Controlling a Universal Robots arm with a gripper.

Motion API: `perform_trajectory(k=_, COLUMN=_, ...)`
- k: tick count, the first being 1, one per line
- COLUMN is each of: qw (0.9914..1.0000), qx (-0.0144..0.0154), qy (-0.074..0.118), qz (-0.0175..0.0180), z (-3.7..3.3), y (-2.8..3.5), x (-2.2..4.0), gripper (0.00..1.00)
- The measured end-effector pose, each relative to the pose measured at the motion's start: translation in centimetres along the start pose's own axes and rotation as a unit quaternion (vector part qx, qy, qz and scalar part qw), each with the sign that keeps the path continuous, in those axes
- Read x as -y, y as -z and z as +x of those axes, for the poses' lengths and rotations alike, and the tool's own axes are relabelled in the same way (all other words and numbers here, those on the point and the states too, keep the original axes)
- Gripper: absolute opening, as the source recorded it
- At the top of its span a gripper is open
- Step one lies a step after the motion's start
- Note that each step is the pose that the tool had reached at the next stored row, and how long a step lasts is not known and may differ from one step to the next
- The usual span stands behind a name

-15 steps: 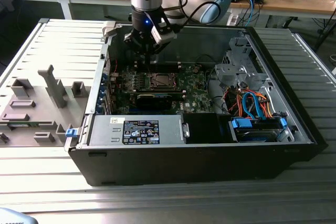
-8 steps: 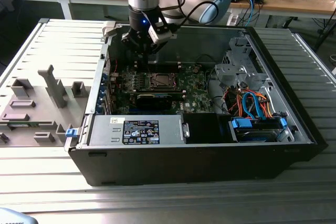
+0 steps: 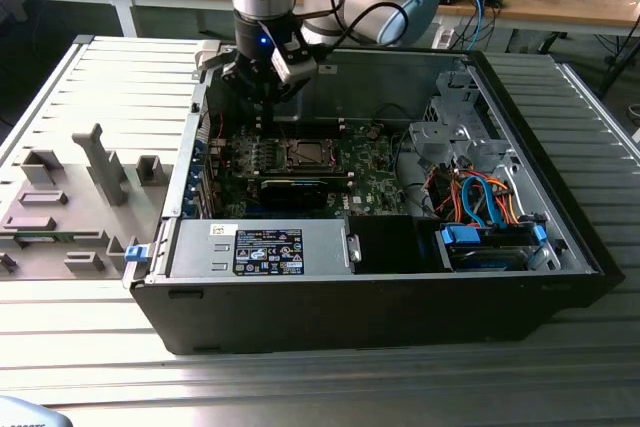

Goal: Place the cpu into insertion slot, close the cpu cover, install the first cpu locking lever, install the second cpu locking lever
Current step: 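Install the first cpu locking lever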

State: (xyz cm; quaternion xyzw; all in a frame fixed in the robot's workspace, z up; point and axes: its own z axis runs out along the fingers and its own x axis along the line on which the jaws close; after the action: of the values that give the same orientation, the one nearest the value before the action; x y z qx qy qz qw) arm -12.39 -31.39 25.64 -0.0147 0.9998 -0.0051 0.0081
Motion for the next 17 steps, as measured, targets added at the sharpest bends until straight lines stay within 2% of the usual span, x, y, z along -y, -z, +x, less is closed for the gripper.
perform_trajectory(k=4, qw=1.0, qx=0.0009, qy=0.0, qz=0.0, z=0.22, y=0.06, x=-0.06, gripper=0.11)
perform_trajectory(k=12, qw=1.0, qx=0.0009, qy=0.001, qz=0.0, z=0.25, y=0.09, x=-1.04, gripper=0.11)
perform_trajectory(k=17, qw=1.0, qx=0.0009, qy=0.001, qz=0.0, z=0.08, y=0.08, x=-1.07, gripper=0.11)
